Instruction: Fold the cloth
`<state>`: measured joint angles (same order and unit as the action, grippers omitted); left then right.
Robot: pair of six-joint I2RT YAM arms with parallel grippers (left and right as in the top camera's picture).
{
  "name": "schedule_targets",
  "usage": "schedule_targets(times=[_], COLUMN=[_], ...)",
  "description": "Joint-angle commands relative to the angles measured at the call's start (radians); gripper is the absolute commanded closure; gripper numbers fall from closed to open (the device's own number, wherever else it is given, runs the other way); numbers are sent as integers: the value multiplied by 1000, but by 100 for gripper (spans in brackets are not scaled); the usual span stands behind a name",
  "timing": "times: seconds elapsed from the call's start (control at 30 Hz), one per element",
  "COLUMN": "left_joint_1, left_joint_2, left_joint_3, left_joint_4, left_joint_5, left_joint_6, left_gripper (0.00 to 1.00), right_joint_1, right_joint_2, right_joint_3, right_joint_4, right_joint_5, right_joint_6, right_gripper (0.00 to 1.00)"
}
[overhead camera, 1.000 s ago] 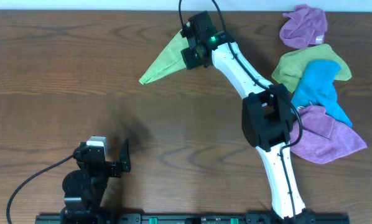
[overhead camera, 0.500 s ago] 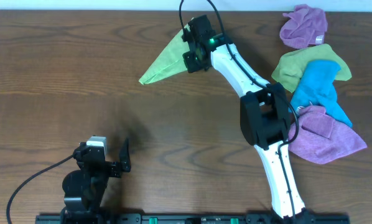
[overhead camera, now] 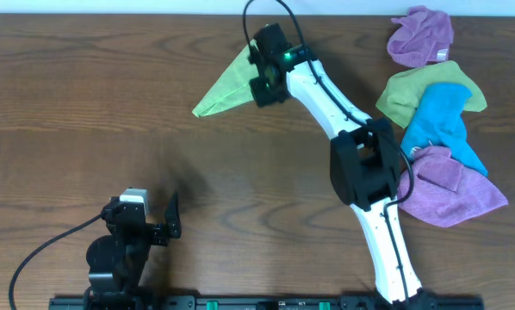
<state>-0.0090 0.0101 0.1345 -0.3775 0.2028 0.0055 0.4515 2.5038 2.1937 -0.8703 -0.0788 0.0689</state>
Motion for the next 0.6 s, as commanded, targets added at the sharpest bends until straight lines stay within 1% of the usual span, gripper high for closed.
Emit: schedule_targets(times=[0.0,0.13,0.33,0.57], left_joint_1=[-3,-3,-3,-3], left_joint_2=[-6,-6,-6,-6], left_joint_3=[-21,-21,-21,-21], left_joint_4=[-3,-3,-3,-3], left_joint_5=[3,3,3,3], left_joint_6=[17,17,17,17], left_gripper=[5,5,5,5], right_joint_1=[0,-22,-49,-53], right_joint_2=[-72,-58,16,70], right_joint_3=[5,4,4,3], right_joint_4=[63,141,176,157], right_joint_5=[0,1,0,0], right_joint_6=[-25,-25,-21,-17], right_gripper=[50,51,60,66])
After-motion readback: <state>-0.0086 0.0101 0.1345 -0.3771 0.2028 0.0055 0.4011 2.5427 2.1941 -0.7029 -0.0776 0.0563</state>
